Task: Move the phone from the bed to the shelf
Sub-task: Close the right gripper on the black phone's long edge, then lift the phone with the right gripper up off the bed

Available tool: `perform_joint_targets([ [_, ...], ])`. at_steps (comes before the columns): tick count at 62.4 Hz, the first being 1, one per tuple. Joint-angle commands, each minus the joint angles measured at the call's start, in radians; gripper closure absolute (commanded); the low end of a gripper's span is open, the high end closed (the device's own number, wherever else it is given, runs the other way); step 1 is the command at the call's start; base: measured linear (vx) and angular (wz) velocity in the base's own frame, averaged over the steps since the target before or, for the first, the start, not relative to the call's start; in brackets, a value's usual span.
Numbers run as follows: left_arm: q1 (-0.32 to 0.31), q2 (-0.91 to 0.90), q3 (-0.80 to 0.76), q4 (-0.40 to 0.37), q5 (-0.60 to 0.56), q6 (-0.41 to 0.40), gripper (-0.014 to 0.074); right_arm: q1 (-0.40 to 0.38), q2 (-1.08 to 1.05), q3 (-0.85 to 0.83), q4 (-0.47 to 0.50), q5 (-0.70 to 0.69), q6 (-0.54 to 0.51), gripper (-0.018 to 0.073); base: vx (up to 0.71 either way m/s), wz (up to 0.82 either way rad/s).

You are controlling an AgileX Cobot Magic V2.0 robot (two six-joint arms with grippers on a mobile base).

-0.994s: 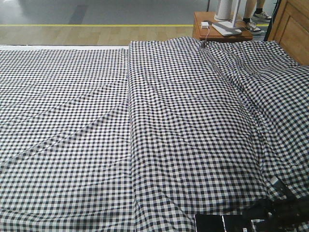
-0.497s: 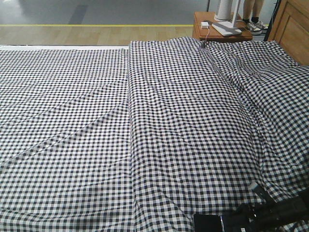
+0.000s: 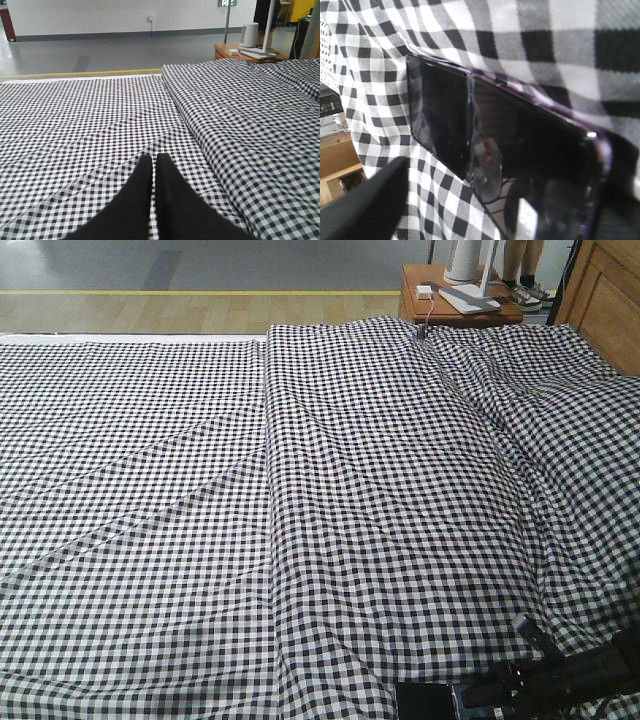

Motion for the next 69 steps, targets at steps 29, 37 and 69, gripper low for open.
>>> perform_joint_targets([
  [29, 0.001, -0.006, 0.002, -0.01, -0.073, -0.004, 0.0596, 0.002, -0.04, 0.0, 0.011, 0.142, -0.056, 0.0571, 0.0, 0.0],
  [37, 0.001, -0.006, 0.002, -0.01, -0.073, -0.004, 0.0596, 0.002, -0.041, 0.0, 0.011, 0.192, -0.056, 0.0568, 0.0, 0.0],
  [69, 0.001, -0.006, 0.002, -0.01, -0.073, -0.004, 0.0596, 0.002, -0.24, 0.001, 0.01, 0.37, -0.006, 0.0564, 0.0, 0.0],
])
